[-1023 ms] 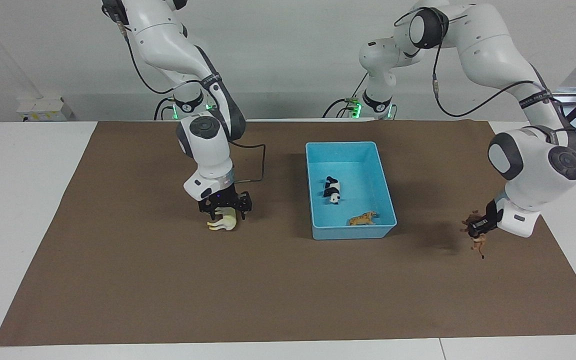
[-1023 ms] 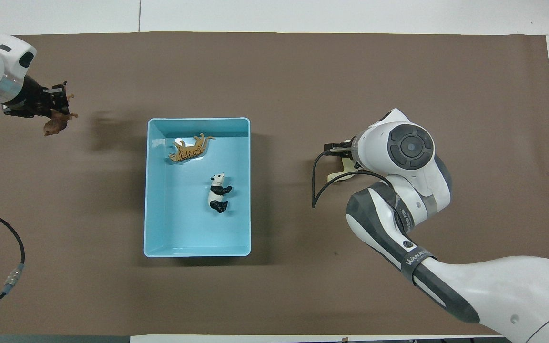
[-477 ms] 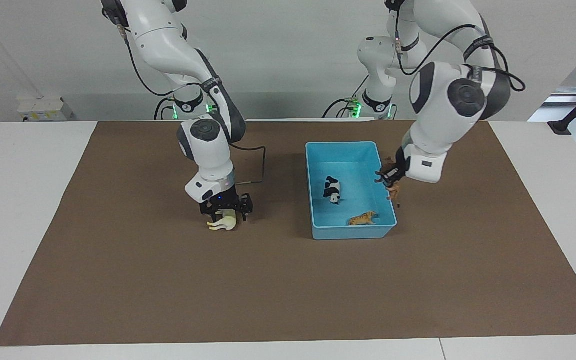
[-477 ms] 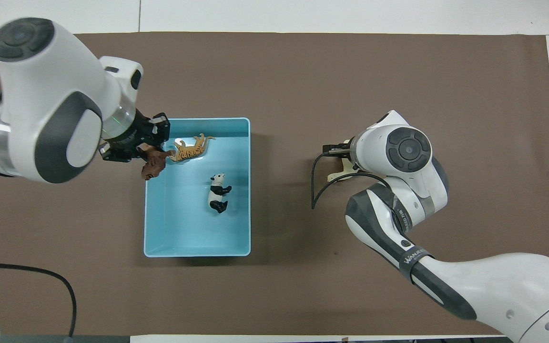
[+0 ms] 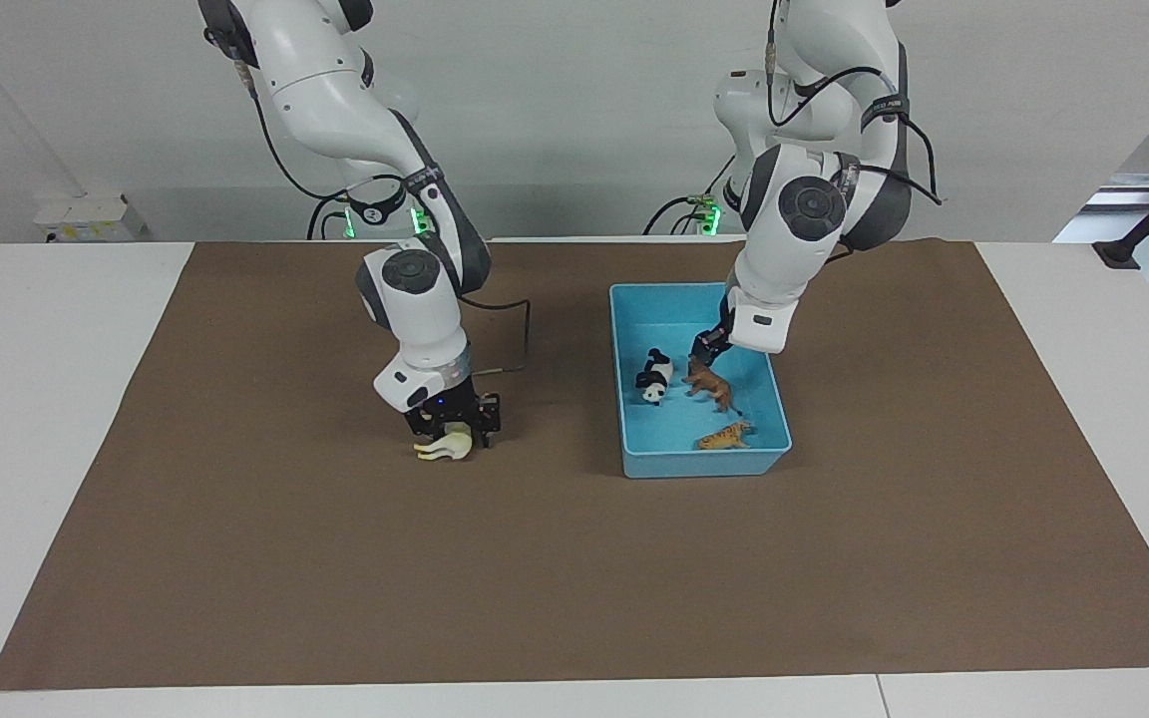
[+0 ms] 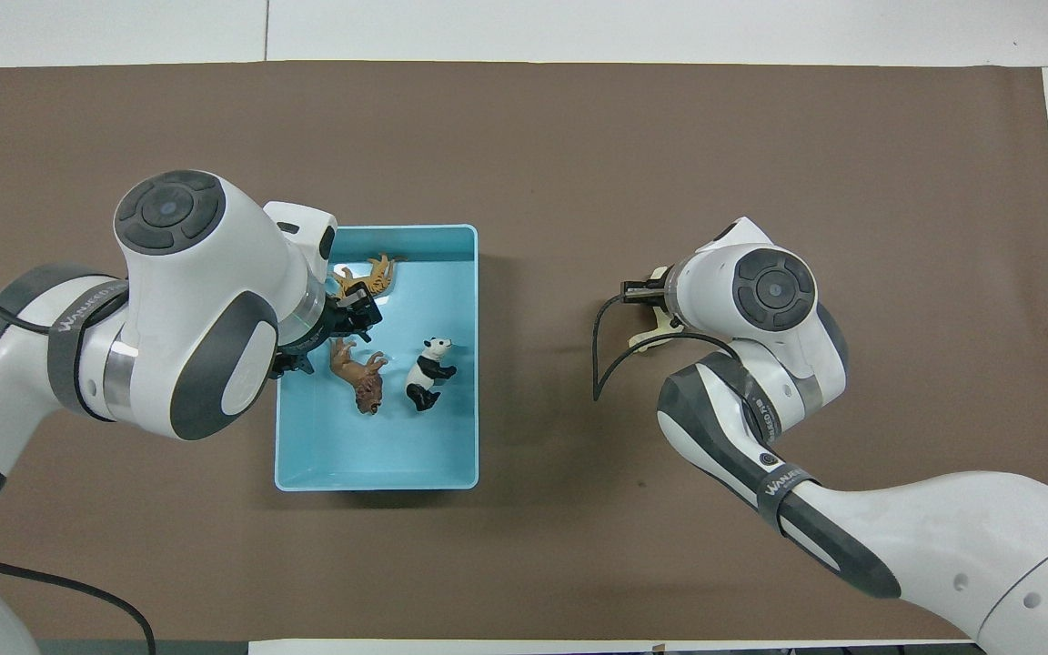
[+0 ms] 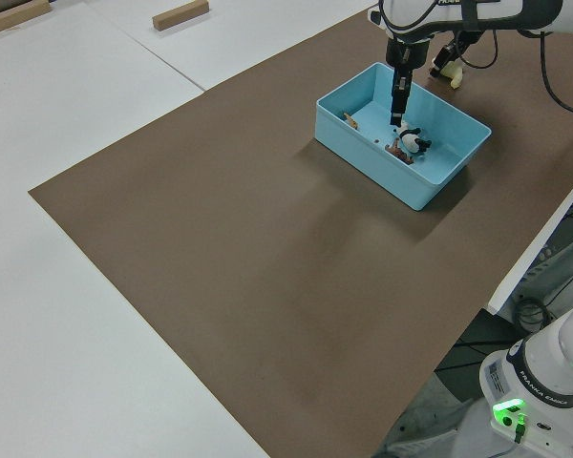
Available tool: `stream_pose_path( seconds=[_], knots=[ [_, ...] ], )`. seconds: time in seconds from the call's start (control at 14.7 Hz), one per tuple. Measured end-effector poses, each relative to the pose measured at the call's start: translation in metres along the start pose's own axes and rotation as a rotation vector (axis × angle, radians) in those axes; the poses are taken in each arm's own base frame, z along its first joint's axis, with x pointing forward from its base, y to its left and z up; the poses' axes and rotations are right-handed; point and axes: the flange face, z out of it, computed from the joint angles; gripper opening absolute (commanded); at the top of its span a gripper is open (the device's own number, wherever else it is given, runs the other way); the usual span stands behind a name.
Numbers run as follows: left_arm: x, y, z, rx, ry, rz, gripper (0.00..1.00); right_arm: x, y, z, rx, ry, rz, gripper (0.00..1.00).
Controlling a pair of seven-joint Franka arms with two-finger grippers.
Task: Put all toys into storage box
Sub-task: 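Drop the horse in the box while the right gripper grasps the cream horse, then carry the cream horse into the box while the left gripper withdraws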
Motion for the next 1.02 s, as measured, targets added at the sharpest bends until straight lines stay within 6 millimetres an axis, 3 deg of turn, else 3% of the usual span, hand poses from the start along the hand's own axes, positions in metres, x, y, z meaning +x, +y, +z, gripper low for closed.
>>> stream_pose_path(
  seconds=[0.27,0.34,0.48,0.61,0.75,0.89,1.02],
  knots=[
    [0.005,-0.019,-0.033,-0.039,0.036,0.022,1.0,0.017,0.0,-0.02,-0.038,-0.028,0.022,0.0],
    [0.01,-0.031,-0.046,-0.047,0.043,0.056,1.0,0.027,-0.001,-0.036,-0.057,-0.037,0.029,0.0],
    [0.038,-0.08,-0.077,-0.041,0.031,0.159,1.0,0.049,-0.013,-0.085,-0.087,-0.048,0.037,0.0],
    [0.069,-0.139,-0.11,-0.023,0.017,0.263,1.0,0.064,-0.044,-0.155,-0.056,-0.049,0.083,0.0],
    [0.082,-0.174,-0.127,-0.009,-0.001,0.332,1.0,0.065,-0.09,-0.228,0.025,-0.042,0.153,0.0],
    [0.082,-0.174,-0.128,0.008,0.001,0.361,1.0,0.059,-0.144,-0.276,0.11,-0.006,0.238,0.0],
    [0.08,-0.17,-0.128,0.016,-0.002,0.386,1.0,0.047,-0.205,-0.294,0.243,0.048,0.298,0.0]
  ],
)
